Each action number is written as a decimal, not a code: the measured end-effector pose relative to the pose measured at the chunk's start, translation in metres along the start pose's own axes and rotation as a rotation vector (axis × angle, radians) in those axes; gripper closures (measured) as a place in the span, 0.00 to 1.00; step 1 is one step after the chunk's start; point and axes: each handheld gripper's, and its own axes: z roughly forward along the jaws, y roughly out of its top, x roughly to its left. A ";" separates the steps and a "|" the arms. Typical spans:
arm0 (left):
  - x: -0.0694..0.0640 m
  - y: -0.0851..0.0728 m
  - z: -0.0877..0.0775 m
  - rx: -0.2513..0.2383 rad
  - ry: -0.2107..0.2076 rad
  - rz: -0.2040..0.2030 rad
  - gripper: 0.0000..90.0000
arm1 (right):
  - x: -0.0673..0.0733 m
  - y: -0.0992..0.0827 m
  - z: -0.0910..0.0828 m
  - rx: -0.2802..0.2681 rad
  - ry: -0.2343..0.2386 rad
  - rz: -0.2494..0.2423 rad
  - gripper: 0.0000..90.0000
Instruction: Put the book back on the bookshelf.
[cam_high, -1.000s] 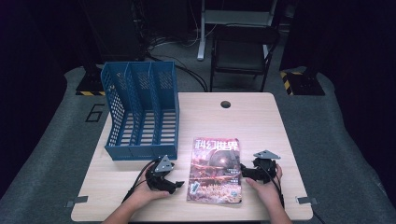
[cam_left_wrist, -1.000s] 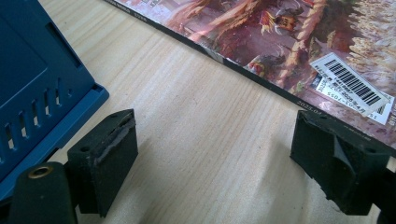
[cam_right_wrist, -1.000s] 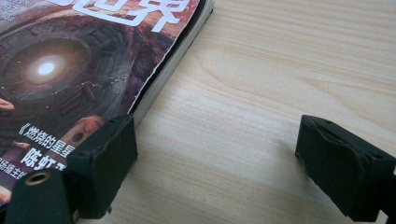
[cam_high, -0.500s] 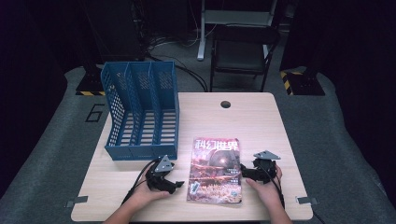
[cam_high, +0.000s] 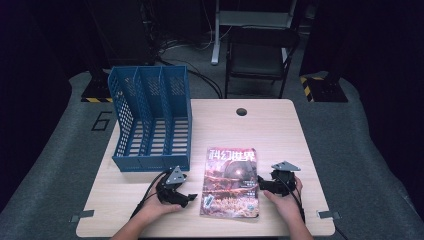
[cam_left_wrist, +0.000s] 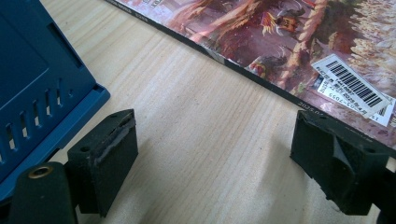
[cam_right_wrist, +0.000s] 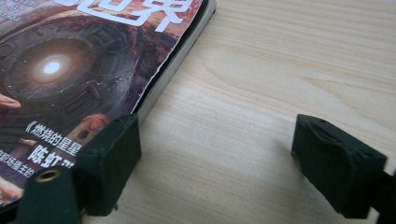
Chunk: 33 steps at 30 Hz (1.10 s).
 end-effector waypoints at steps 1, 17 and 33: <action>0.000 0.000 0.000 0.000 0.000 -0.001 0.16 | 0.000 0.001 -0.001 0.006 0.004 -0.003 0.25; 0.001 0.000 0.000 -0.007 -0.003 -0.004 0.17 | 0.017 0.014 -0.013 0.071 0.030 0.068 0.49; -0.004 0.007 -0.001 -0.013 -0.051 -0.146 0.26 | 0.037 0.018 -0.011 0.067 0.166 0.069 0.49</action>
